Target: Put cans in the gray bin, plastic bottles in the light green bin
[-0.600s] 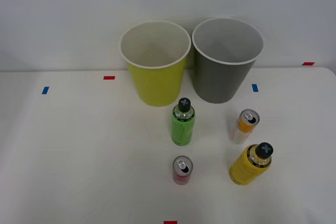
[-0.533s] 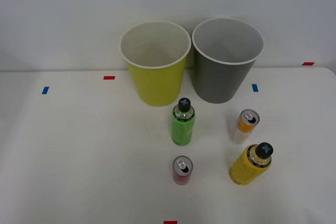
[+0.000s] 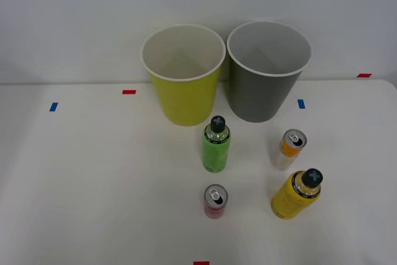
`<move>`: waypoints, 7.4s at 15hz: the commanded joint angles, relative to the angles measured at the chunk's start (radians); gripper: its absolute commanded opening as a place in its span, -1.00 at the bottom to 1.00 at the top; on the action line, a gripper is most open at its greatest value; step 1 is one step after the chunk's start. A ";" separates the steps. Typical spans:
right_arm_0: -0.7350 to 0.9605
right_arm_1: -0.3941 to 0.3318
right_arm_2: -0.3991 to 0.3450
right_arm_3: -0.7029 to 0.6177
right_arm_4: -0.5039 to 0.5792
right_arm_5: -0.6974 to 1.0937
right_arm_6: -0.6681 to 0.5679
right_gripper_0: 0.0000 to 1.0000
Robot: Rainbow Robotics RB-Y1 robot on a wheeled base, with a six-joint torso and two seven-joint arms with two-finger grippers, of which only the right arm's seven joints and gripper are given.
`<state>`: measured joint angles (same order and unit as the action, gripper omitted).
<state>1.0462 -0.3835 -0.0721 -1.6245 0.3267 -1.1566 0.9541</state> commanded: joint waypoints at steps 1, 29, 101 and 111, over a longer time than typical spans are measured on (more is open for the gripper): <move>0.000 0.000 0.000 0.000 0.000 0.000 0.000 1.00; 0.020 -0.035 0.043 0.052 -0.083 -0.097 0.014 1.00; -0.511 -0.239 0.434 -0.097 -0.397 0.394 0.342 -1.00; -0.499 -0.374 0.394 -0.486 -0.609 0.525 0.318 -1.00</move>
<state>0.5705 -0.7659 0.3216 -2.0668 -0.2826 -0.6893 1.2734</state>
